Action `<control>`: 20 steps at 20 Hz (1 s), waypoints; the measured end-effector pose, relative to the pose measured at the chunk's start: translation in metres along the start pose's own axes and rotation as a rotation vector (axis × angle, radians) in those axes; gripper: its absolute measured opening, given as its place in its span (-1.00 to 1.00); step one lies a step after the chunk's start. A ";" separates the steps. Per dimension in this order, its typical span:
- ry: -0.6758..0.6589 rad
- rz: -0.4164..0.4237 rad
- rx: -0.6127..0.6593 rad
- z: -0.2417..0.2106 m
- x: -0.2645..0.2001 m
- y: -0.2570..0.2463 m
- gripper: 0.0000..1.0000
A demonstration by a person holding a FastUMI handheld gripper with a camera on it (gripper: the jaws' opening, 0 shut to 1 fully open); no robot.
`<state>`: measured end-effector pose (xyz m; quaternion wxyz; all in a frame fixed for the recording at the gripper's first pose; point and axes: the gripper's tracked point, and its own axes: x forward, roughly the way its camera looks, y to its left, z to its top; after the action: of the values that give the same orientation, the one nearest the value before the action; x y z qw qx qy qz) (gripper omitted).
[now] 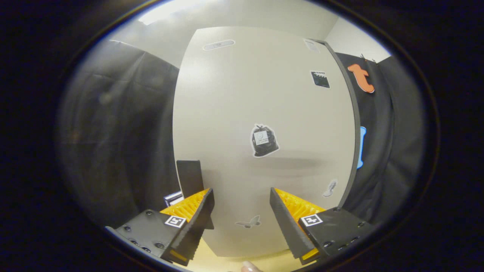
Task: Open the shoe cabinet door, grab the shoes and put them into the shoe cabinet, then close the shoe cabinet door.
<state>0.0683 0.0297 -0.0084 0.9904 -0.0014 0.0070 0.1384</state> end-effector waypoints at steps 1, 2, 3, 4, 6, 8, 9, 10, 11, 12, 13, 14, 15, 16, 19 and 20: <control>-0.001 -0.007 -0.004 0.000 0.005 0.002 0.88; -0.002 -0.013 -0.006 0.000 0.006 0.001 0.88; -0.003 -0.018 -0.012 0.001 0.007 0.002 0.88; -0.004 -0.023 -0.018 0.002 0.009 0.002 0.88; -0.007 -0.034 -0.026 -0.002 0.009 -0.003 0.87; -0.011 -0.048 -0.024 -0.006 0.019 -0.005 0.88; -0.015 -0.055 -0.022 -0.008 0.022 -0.004 0.88; -0.018 -0.061 -0.020 -0.008 0.025 -0.004 0.88; -0.018 -0.067 -0.018 -0.008 0.027 -0.004 0.88; -0.017 -0.073 -0.017 -0.008 0.030 -0.003 0.88; -0.017 -0.080 -0.017 -0.008 0.032 -0.003 0.88; -0.016 -0.086 -0.017 -0.009 0.033 -0.003 0.88; -0.017 -0.093 -0.020 -0.009 0.035 -0.002 0.88; -0.018 -0.099 -0.022 -0.009 0.036 -0.002 0.88; -0.018 -0.114 -0.024 -0.010 0.039 -0.001 0.88; -0.018 -0.118 -0.022 -0.010 0.039 -0.001 0.88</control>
<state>0.1063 0.0396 -0.0189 0.9967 -0.0116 -0.0036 0.0797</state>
